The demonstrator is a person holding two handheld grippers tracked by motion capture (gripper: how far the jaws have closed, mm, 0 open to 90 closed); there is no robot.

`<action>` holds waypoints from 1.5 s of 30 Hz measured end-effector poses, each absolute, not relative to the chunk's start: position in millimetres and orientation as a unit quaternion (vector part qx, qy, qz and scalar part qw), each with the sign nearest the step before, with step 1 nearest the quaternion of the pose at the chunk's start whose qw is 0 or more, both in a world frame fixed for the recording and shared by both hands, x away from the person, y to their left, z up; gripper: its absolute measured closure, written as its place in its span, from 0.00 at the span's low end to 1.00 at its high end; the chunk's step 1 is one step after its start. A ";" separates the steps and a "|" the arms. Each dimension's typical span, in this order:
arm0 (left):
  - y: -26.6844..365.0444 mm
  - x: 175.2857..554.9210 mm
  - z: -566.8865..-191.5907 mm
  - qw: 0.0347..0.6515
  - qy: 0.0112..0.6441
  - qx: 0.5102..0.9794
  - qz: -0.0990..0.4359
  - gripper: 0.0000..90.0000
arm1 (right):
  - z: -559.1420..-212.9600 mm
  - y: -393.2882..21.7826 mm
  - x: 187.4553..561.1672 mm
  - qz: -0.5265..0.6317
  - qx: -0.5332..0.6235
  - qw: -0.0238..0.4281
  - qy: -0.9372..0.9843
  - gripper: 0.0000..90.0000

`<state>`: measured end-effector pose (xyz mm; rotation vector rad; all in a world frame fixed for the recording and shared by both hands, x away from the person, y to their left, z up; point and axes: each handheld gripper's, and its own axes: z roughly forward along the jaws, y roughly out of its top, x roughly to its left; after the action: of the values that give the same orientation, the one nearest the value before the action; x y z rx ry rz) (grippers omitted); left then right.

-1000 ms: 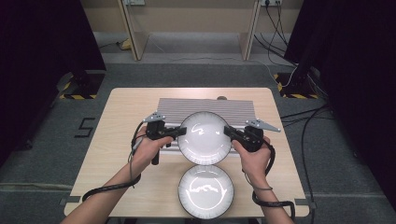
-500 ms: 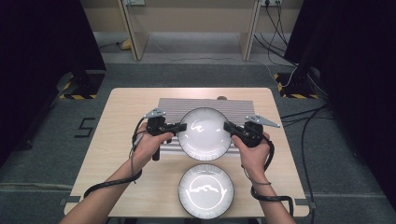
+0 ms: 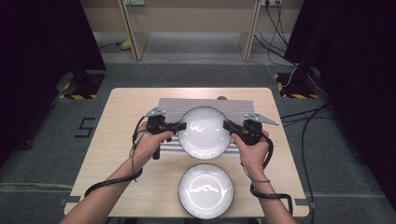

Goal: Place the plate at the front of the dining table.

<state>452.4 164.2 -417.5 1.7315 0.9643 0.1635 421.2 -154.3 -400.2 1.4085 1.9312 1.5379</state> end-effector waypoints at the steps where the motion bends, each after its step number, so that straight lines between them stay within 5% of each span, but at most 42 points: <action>1: 164.3 452.9 -417.7 0.545 0.407 0.729 0.068 0.91 | -400.2 -154.1 421.8 0.534 0.490 0.150 0.672 0.91; 45: 160.2 479.9 -426.6 0.535 0.423 0.728 0.070 0.91 | -407.6 -151.3 449.8 0.524 0.503 0.156 0.670 0.90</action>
<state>479.9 160.2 -426.6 1.7346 1.0088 0.1678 449.8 -151.3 -407.6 1.4387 1.9170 1.5009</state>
